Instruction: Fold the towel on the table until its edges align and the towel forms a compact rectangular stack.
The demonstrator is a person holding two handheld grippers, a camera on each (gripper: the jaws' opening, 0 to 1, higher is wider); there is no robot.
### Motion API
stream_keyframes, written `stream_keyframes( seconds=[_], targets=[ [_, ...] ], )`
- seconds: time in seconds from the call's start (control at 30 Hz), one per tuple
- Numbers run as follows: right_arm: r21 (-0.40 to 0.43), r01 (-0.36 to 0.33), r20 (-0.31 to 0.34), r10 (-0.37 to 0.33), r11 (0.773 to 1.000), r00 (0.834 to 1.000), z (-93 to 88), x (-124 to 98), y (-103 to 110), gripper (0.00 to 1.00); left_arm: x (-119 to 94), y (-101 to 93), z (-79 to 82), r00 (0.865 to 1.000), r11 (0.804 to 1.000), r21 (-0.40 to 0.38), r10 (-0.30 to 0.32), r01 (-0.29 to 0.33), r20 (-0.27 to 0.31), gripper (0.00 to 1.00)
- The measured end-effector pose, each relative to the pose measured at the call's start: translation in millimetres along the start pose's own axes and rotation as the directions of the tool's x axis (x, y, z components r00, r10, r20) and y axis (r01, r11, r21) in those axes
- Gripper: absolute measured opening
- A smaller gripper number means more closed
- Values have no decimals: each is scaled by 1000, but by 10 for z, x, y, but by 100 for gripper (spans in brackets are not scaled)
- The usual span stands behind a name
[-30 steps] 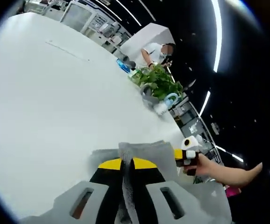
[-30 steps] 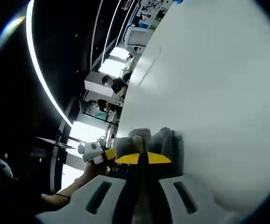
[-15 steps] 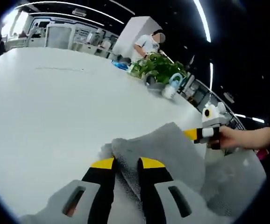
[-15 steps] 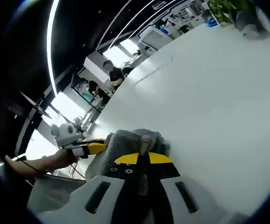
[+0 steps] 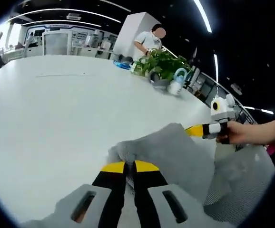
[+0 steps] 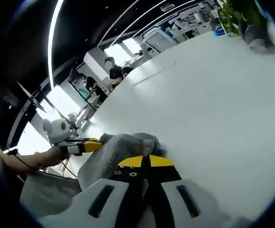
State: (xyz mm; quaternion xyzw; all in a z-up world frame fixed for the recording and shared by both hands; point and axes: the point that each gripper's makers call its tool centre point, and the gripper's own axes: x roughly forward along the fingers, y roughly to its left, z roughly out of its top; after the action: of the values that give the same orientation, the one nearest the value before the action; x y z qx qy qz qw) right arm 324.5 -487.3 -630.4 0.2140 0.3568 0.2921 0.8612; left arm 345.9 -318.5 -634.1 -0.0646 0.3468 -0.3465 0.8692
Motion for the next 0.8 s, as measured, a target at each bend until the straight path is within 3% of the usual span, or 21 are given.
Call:
stream_keyframes(
  seconds=[0.1,0.23,0.43,0.57,0.6,0.63,0.73,0.8],
  targets=[
    [-13,11,-20,-11,1000,1000,-51,29,-34,0,18,28,-54,999,997,79,26,-24,-24,5],
    [-169,51,-59,-62,984,996,-82,39,-72,0,21,21,-46,999,997,75,33,-32,-21,5],
    [-229,73,-60,-89,971,994,-103,73,-60,0,23,18,-61,998,991,124,46,-42,-30,5],
    [-369,86,-109,-135,926,985,-112,59,-82,2,-18,4,-29,1000,994,106,-2,4,-15,11],
    [-380,99,-115,-153,920,982,-111,49,-99,9,-54,32,-13,1000,995,98,1,0,-10,15],
    [-493,121,-81,-184,862,980,58,-23,-51,10,-176,56,122,999,986,162,28,-30,15,19],
    [-569,73,-87,-149,819,985,163,-123,163,15,-278,-160,262,998,977,209,-46,37,39,25],
    [-625,32,-114,-132,780,985,167,-176,301,17,-331,-386,231,994,957,267,-111,110,-14,30]
  ],
)
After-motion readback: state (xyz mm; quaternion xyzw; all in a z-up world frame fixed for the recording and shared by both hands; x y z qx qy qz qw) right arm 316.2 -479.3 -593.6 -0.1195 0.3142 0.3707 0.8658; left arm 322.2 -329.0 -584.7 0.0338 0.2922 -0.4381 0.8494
